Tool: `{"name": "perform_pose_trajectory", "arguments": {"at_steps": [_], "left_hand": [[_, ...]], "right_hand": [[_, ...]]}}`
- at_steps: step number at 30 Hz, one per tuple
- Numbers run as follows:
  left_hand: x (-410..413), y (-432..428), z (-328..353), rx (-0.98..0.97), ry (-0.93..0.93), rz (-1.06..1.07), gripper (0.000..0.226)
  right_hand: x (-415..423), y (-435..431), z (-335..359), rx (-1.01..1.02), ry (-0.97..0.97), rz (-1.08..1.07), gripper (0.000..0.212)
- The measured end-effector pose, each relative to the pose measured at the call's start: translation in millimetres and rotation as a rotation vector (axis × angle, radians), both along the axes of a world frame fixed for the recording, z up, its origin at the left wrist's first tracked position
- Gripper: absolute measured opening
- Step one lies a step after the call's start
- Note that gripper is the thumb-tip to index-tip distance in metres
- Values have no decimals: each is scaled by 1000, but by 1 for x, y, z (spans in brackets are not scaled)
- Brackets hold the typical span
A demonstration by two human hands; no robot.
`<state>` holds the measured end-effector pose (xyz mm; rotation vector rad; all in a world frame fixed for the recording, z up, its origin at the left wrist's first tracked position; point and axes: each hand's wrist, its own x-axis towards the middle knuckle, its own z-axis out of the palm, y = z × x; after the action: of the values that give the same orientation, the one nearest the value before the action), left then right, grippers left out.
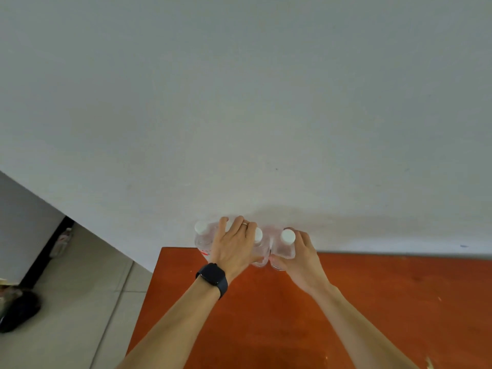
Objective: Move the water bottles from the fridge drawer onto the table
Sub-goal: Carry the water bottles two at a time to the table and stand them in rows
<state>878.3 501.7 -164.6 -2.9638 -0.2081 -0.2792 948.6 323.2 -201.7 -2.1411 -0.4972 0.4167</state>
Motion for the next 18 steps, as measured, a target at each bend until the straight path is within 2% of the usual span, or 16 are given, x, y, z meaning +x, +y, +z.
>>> {"name": "perform_pose_trajectory", "arguments": {"at_steps": [4, 7, 10, 13, 18], "left_hand": [[1, 10, 8, -90, 27, 35, 56], [7, 20, 17, -197, 118, 17, 48], [12, 27, 21, -338, 144, 11, 38], [13, 29, 20, -440, 140, 40, 35], [15, 30, 18, -585, 161, 53, 34]], "right_hand": [[1, 0, -16, 64, -5, -13, 85], [4, 0, -23, -26, -11, -1, 83], [9, -1, -35, -105, 60, 5, 88], [7, 1, -46, -153, 170, -5, 79], [6, 11, -49, -146, 177, -39, 71]]}}
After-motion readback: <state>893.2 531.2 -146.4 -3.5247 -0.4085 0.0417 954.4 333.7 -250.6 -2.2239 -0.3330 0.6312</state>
